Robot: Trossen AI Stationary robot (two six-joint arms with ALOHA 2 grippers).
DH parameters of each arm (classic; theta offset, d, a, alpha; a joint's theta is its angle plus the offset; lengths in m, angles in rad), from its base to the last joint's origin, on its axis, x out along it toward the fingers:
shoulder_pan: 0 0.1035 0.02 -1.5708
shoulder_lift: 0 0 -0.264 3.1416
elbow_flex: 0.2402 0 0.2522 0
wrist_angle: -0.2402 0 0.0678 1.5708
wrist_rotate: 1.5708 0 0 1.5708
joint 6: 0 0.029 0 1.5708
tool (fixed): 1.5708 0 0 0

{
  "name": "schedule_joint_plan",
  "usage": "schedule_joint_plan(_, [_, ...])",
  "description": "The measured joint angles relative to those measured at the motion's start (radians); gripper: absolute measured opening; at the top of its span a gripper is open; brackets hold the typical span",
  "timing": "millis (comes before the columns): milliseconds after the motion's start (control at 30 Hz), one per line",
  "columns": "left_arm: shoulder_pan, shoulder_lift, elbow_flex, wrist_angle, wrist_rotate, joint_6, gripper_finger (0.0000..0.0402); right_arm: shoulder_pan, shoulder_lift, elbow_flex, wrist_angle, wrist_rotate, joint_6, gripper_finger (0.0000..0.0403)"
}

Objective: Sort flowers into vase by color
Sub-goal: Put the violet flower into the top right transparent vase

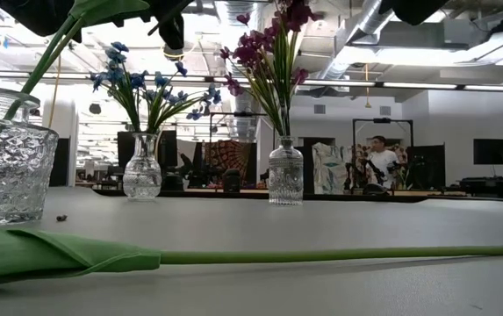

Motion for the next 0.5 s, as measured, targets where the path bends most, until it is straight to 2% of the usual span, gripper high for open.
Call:
schedule_joint_plan(133, [0.000,0.000,0.000,0.000,0.004,-0.005,0.0021,0.002,0.000,0.000,0.000,-0.001,0.000,0.0034])
schedule_joint_plan(300, [0.000,0.000,0.000,0.001,0.012,-0.006,0.0042,0.017,-0.014,0.000,-0.019,0.000,-0.002,0.0034])
schedule_joint_plan(500, [0.000,0.000,0.000,0.002,0.012,-0.007,0.0090,0.035,-0.089,0.000,-0.113,0.005,-0.006,0.0043])
